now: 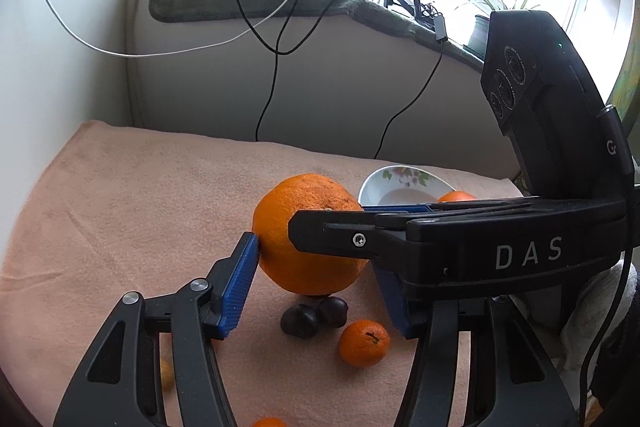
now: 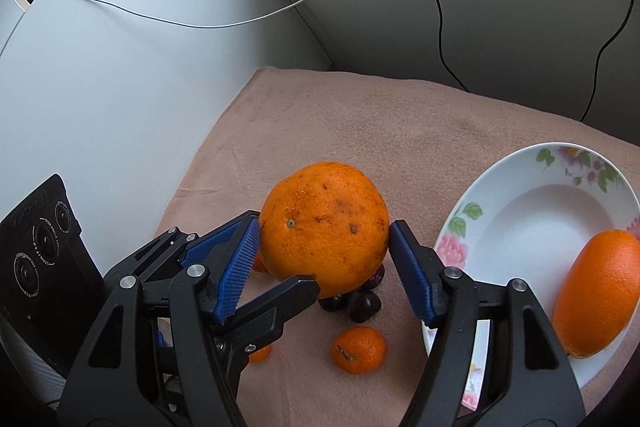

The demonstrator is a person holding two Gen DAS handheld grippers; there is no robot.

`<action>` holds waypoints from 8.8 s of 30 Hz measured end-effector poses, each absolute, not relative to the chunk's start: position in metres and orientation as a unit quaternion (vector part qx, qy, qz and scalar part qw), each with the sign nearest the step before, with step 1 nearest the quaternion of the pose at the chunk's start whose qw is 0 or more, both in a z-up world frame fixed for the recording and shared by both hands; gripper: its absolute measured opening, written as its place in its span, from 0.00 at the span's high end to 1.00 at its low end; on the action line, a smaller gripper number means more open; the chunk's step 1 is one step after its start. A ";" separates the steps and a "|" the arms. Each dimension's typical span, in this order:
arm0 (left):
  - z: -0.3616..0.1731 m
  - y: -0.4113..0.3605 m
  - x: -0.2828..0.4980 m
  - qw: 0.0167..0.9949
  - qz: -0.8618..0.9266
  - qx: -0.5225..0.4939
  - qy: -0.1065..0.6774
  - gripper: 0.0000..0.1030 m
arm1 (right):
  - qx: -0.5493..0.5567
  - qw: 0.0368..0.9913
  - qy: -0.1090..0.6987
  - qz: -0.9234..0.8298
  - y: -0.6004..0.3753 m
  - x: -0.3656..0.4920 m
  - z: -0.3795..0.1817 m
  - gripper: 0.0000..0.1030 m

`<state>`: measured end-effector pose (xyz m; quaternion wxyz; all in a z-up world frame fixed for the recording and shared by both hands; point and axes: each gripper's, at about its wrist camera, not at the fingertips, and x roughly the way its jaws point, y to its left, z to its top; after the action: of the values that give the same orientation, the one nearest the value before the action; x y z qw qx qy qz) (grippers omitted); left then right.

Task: Organize fruits
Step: 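Grasp the bumpy orange with the right gripper and lift it, then lower the bumpy orange into the bowl beside the other orange and open, then grasp a small tangerine with the left gripper while the right gripper grasps another tangerine, then carry both tangerines into the bowl and open both grippers, then move both grippers back toward the remaining fruits on the towel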

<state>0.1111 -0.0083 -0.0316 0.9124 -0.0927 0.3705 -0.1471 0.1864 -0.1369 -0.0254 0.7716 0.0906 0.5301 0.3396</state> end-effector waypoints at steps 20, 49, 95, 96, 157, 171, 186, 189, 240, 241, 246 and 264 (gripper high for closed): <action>-0.031 -0.068 0.122 0.895 -0.211 -0.091 0.383 0.45 | 0.114 0.794 0.522 0.292 -0.198 0.194 -0.026 0.32; -0.018 -0.039 0.081 0.907 -0.195 -0.085 0.362 0.44 | 0.111 0.853 0.445 0.250 -0.262 0.161 0.009 0.32; -0.076 0.033 -0.004 0.900 -0.107 -0.115 0.407 0.50 | -0.003 0.838 0.454 0.301 -0.155 0.059 -0.056 0.44; -0.077 0.032 -0.004 0.900 -0.109 -0.113 0.408 0.51 | -0.005 0.838 0.457 0.299 -0.153 0.062 -0.058 0.45; -0.054 -0.040 0.034 0.893 -0.206 -0.100 0.388 0.79 | 0.038 0.886 0.396 0.238 -0.248 0.072 -0.014 0.63; -0.043 -0.089 0.053 0.886 -0.249 -0.083 0.383 0.79 | 0.043 0.897 0.379 0.224 -0.284 0.104 -0.001 0.63; -0.046 -0.130 0.069 0.883 -0.264 -0.051 0.386 0.79 | 0.039 0.893 0.395 0.212 -0.296 0.162 -0.012 0.63; -0.043 -0.138 0.068 0.888 -0.260 -0.032 0.378 0.79 | 0.043 0.891 0.400 0.209 -0.296 0.172 -0.015 0.63; -0.030 -0.132 0.052 0.903 -0.211 -0.027 0.373 0.21 | 0.081 0.908 0.361 0.198 -0.301 0.153 0.003 0.10; -0.028 -0.130 0.051 0.904 -0.209 -0.028 0.371 0.21 | 0.082 0.908 0.360 0.200 -0.300 0.151 0.004 0.10; -0.024 -0.114 0.047 0.910 -0.196 -0.034 0.363 0.21 | 0.079 0.908 0.355 0.208 -0.291 0.142 0.010 0.10; -0.027 -0.029 0.029 0.923 -0.124 -0.080 0.356 0.21 | 0.050 0.896 0.352 0.266 -0.227 0.123 0.024 0.10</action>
<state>0.0290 -0.0292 -0.0267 0.9228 -0.0795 0.3562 -0.1238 0.1228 -0.2266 0.0237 0.8957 0.0499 0.3524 0.2664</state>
